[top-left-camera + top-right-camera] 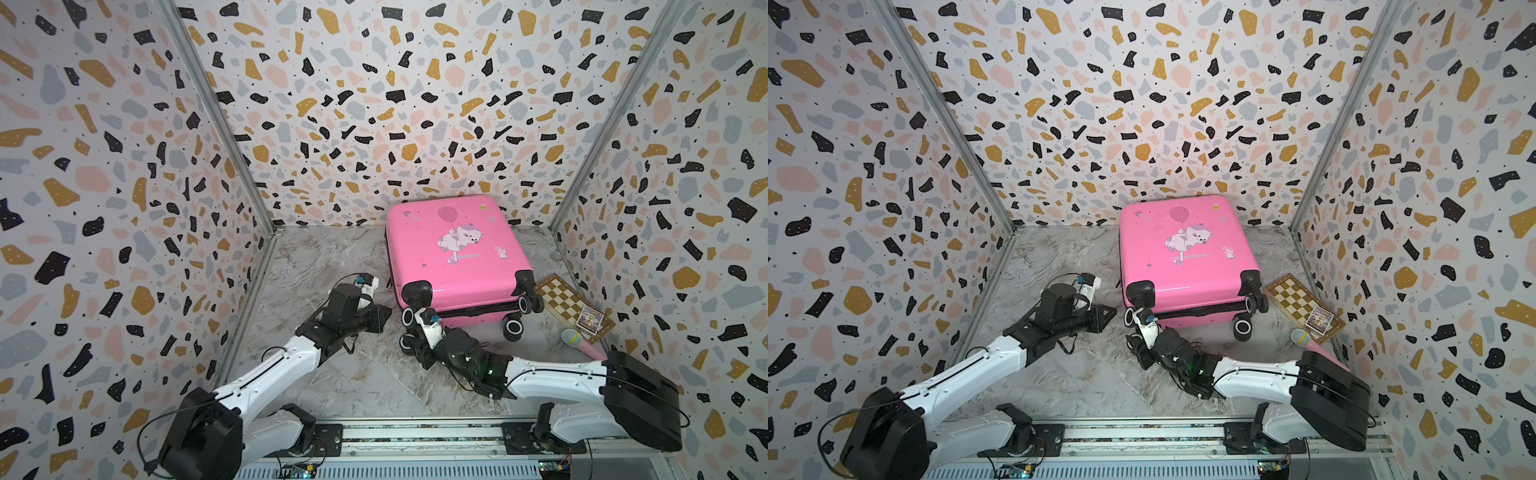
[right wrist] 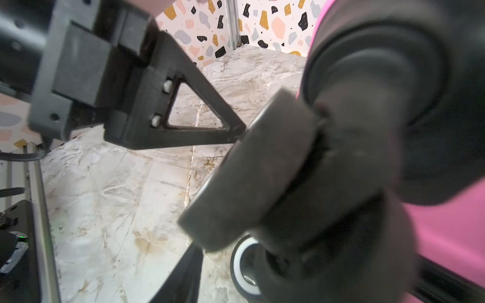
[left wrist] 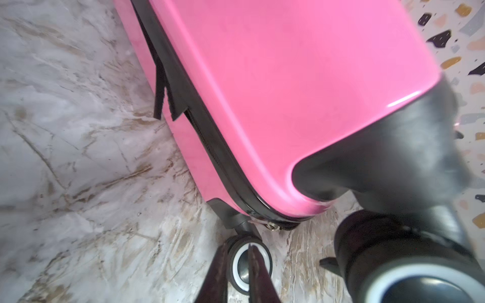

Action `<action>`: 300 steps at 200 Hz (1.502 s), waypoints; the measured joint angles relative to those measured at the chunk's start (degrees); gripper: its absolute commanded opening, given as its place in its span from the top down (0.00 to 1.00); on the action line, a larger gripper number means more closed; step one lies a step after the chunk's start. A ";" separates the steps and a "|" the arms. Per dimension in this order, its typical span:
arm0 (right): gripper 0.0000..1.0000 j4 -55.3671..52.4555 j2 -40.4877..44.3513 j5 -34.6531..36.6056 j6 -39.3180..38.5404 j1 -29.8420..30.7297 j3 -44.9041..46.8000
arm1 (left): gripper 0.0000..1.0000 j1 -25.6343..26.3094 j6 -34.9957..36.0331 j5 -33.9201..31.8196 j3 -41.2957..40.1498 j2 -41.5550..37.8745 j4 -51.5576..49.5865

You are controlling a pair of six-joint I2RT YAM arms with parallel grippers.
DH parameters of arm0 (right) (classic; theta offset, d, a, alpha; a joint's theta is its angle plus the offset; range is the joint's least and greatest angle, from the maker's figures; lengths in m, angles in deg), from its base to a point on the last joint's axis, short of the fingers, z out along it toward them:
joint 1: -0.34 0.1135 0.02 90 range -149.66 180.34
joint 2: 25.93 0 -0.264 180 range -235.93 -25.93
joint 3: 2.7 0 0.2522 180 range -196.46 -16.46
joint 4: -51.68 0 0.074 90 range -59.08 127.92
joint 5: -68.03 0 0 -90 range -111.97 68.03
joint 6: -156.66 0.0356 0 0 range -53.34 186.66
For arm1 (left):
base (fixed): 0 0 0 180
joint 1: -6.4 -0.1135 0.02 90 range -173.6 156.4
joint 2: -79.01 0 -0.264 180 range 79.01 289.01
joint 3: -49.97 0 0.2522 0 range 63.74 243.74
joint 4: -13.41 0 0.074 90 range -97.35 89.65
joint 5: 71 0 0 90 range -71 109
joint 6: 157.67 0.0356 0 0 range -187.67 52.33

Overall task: Open the suitcase zippers
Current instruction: Unzip the zipper on the suitcase, then open the suitcase at the center of the board.

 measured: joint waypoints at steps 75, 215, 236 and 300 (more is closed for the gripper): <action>0.00 -27.58 19.80 1.14 2.23 -11.52 -4.35 | 0.01 0.24 0.92 -1.64 -6.91 -9.03 6.38; 0.07 -48.17 18.86 -19.74 -2.69 -63.76 -15.87 | 0.01 5.44 4.52 -3.58 -6.91 -7.63 8.24; 0.11 -46.21 17.27 -24.35 -2.36 -66.51 -14.43 | 0.01 5.44 4.61 -3.76 -6.91 -7.63 8.28; 0.15 -40.59 13.40 -34.64 -0.96 -70.49 -7.06 | 0.01 5.44 4.63 -3.93 -6.91 -7.63 8.35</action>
